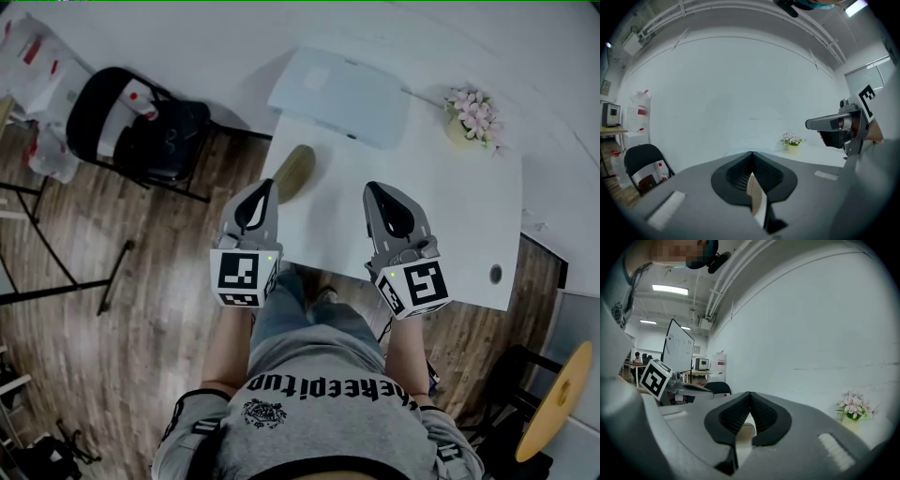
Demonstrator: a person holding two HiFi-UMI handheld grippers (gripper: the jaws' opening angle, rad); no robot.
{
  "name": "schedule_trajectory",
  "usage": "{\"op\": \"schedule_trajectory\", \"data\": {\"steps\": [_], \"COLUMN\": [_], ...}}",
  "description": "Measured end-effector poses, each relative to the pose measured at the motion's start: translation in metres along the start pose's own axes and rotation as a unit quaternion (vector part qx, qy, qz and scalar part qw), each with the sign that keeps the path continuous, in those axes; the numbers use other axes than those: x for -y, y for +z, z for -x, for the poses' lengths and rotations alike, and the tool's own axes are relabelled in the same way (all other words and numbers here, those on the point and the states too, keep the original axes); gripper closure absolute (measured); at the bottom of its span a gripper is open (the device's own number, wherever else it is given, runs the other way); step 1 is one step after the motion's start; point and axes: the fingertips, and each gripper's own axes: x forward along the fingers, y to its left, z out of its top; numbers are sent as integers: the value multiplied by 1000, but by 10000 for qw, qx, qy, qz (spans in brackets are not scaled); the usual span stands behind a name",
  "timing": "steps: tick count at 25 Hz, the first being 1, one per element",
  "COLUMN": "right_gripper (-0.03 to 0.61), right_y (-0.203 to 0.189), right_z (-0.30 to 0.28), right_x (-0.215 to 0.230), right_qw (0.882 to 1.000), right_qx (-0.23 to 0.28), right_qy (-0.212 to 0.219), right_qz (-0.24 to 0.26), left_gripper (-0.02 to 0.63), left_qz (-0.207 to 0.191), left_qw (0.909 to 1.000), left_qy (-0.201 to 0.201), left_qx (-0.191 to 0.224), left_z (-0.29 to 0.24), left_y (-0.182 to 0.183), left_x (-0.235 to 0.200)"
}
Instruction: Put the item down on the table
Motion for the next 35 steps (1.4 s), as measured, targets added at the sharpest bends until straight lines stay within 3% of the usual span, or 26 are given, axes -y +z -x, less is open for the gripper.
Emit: {"op": "schedule_trajectory", "data": {"steps": [35], "right_gripper": [580], "right_y": [25], "right_z": [64], "right_x": [-2], "right_qw": [9973], "right_qx": [542], "right_qy": [454], "right_qz": [197], "left_gripper": [595], "left_qz": [-155], "left_qw": [9930], "left_qy": [764], "left_qx": [891], "left_z": [80], "left_y": [71], "left_x": [47]}}
